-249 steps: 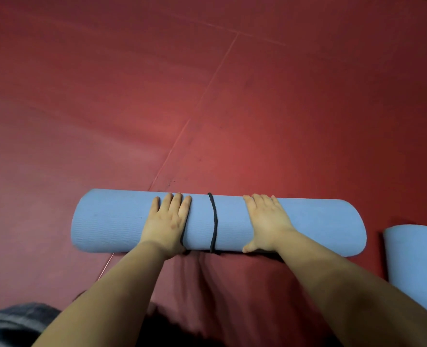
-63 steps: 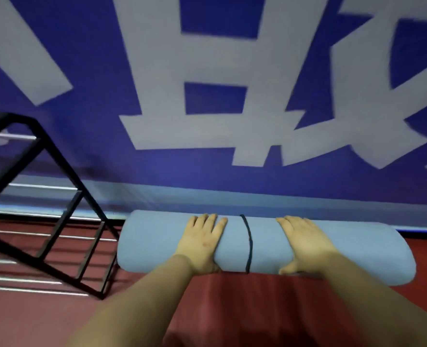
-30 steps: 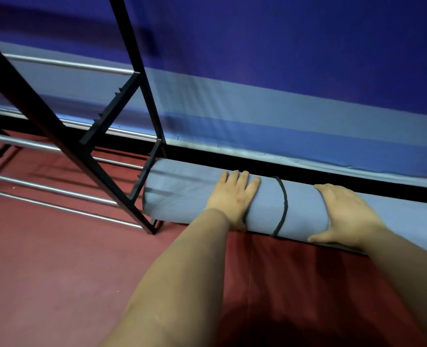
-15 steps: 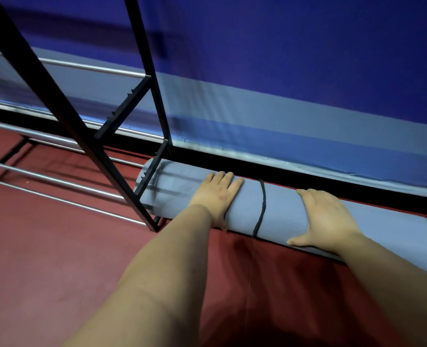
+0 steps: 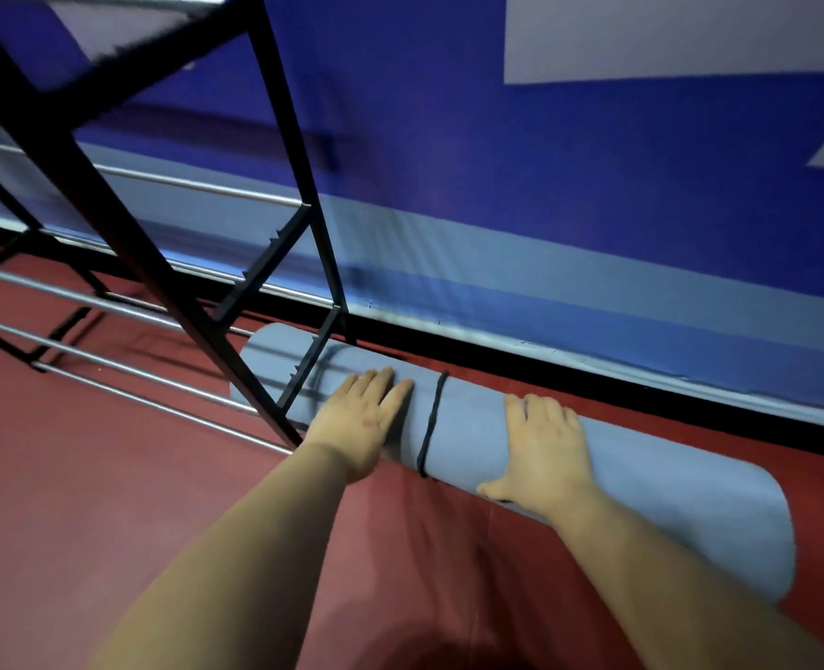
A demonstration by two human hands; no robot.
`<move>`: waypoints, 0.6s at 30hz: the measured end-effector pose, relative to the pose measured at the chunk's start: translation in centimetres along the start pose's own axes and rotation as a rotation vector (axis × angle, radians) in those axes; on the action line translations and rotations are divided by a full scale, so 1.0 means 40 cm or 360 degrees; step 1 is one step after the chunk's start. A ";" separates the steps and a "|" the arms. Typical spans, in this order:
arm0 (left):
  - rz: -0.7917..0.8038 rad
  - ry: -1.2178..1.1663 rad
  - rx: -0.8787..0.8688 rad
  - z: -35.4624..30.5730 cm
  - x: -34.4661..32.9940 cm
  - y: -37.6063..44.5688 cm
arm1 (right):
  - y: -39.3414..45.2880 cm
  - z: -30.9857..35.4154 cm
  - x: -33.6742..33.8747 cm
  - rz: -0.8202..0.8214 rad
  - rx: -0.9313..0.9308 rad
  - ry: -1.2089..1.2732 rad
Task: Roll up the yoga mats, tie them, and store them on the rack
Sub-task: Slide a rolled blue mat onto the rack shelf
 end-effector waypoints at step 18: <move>0.0847 -0.0642 0.1132 0.486 -0.113 -0.234 | 0.059 0.013 0.000 -0.0065 0.0035 -0.0146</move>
Point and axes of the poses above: each hand's wrist, its own y-axis towards the middle knuckle, its own x-axis out of the back of the hand, z = x × y, the point moved 2 cm from there along y, towards the middle knuckle, and after that the axes turned 12 degrees about -z, right-handed, at the moved point
